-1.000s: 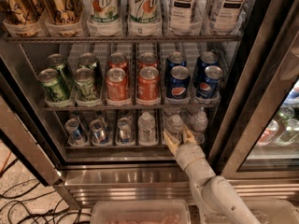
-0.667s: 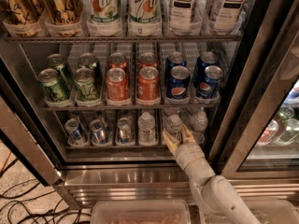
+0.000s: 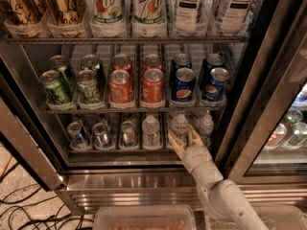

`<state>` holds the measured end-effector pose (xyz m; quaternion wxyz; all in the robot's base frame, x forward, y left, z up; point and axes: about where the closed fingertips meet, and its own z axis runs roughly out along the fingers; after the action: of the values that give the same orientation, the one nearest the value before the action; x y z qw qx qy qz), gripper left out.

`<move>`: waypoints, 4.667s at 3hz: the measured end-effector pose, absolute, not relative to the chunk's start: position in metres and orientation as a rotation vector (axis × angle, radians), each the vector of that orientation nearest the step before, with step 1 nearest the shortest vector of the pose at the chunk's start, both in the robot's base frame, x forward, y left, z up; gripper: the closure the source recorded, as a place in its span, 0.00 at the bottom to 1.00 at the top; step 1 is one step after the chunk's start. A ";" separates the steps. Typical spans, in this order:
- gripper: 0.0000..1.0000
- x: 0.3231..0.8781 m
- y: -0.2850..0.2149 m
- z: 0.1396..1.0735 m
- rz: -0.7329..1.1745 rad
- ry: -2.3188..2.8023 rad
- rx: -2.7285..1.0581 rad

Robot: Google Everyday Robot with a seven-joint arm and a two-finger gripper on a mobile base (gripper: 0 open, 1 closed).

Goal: Pick water bottle from bottom shelf of fridge

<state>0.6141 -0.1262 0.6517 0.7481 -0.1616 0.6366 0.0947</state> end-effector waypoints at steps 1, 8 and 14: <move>1.00 0.610 -0.128 0.661 0.192 1.366 -0.372; 1.00 0.590 -0.110 0.709 0.244 1.330 -0.568; 1.00 0.478 -0.061 0.774 0.573 1.386 -1.051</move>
Offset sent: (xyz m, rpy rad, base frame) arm -0.0794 0.0130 0.0961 -0.0865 -0.2312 0.1535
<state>0.4777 -0.0609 0.7738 0.6091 -0.4551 0.6002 0.2482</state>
